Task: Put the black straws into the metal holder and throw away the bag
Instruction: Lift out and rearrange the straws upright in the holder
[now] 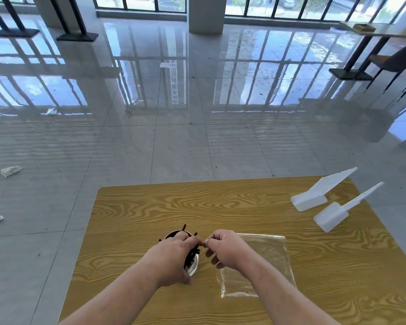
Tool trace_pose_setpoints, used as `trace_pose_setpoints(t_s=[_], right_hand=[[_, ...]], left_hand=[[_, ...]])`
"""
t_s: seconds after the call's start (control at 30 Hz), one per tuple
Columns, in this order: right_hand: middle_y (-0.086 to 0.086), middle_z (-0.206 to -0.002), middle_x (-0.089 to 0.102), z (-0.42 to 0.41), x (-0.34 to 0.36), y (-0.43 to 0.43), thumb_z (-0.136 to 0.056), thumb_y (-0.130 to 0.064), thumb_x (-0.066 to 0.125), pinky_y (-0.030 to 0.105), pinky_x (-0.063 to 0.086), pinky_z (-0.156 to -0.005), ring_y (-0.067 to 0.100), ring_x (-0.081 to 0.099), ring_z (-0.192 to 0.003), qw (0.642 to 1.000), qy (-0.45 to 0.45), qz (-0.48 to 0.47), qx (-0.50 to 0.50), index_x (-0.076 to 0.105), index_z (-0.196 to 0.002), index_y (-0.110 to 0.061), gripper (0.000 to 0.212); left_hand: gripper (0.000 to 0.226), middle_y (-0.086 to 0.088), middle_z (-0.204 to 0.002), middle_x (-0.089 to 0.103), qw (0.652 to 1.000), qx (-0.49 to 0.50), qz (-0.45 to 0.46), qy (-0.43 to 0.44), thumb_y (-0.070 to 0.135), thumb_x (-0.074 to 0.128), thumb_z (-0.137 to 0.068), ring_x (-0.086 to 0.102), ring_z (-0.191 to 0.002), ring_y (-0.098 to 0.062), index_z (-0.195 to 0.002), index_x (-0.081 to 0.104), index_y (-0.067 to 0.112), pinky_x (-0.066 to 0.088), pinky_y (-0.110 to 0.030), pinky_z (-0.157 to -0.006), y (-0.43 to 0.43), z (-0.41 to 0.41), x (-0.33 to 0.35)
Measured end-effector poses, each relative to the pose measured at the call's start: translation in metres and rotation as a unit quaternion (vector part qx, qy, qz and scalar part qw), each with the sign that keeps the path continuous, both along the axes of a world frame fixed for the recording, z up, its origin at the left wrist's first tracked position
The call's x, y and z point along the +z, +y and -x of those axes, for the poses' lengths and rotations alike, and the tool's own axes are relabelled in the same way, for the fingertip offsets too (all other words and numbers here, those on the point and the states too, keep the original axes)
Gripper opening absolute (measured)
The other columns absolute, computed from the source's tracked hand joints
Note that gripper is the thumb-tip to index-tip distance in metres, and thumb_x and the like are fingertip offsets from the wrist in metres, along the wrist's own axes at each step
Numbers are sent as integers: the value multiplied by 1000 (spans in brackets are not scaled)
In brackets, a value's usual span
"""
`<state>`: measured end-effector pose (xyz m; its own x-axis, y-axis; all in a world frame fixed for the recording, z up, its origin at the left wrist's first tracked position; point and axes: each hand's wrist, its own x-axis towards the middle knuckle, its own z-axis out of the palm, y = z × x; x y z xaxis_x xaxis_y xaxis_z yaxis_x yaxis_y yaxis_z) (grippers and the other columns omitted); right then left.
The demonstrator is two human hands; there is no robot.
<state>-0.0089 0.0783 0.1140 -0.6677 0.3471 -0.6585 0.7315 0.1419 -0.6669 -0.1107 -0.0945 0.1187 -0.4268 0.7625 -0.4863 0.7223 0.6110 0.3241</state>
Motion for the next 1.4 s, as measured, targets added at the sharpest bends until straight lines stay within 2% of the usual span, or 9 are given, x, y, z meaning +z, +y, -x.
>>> trace_pose_setpoints(t_s=[0.17,0.33,0.63,0.87,1.0,1.13,1.23,1.3,1.4], right_hand=[[-2,-89,81,-3,-1,0,-103,-30,61,28,60,-65,10,69,-66,1000,4,-1,-3,74,-101,-20,17],[-3,-90,81,-4,3,-1,-102,-29,60,27,60,-63,9,70,-68,1000,12,-10,5,74,-100,-22,16],[0,-91,82,-2,10,-5,-103,-28,59,29,60,-65,11,70,-70,1000,28,-9,6,74,-102,-20,17],[3,-93,82,1,14,-13,-104,-26,60,26,57,-60,10,69,-67,999,37,-6,7,74,-103,-17,17],[8,-100,83,1,13,-17,-105,-27,61,25,56,-60,8,68,-65,999,41,-6,14,73,-103,-17,16],[8,-100,83,0,10,-21,-105,-28,62,25,55,-58,8,68,-65,999,44,-5,12,74,-101,-18,16],[5,-92,82,-2,8,-24,-104,-25,62,26,53,-56,7,66,-59,999,44,-2,11,74,-99,-17,15],[5,-92,81,-4,7,-24,-103,-25,61,25,53,-55,6,66,-58,999,41,-4,10,75,-99,-17,16],[7,-98,83,-9,5,-23,-103,-27,61,26,54,-57,7,67,-59,999,35,-12,9,75,-100,-19,17]], left_hand=[[34,12,-121,57,998,4,-45,35,29,65,-93,63,-104,-17,-125,57,38,56,-35,-87,4,-1,6],[16,12,-110,60,995,6,-81,59,32,61,-97,64,-95,-15,-111,67,29,57,-33,-82,2,4,11],[15,18,-111,65,986,32,-151,61,36,67,-97,65,-96,-9,-109,75,33,54,-26,-84,-5,10,27],[13,17,-106,70,983,49,-165,68,31,67,-95,64,-92,-6,-104,75,31,51,-21,-80,-11,11,32],[13,20,-104,66,985,60,-147,71,38,68,-94,63,-88,-5,-105,73,34,50,-21,-75,-16,10,29],[49,25,-130,52,992,55,-105,31,49,75,-85,63,-104,-10,-131,58,42,56,-28,-86,-19,5,21],[71,25,-136,46,997,33,-67,14,53,82,-78,62,-112,-12,-140,50,43,57,-31,-90,-19,-1,15],[65,20,-135,47,998,4,-43,45,50,80,-82,63,-113,-15,-139,52,40,56,-31,-87,-16,-4,12],[34,12,-125,57,994,-26,-39,99,42,66,-95,65,-106,-15,-128,60,34,56,-32,-84,-12,-7,11]])
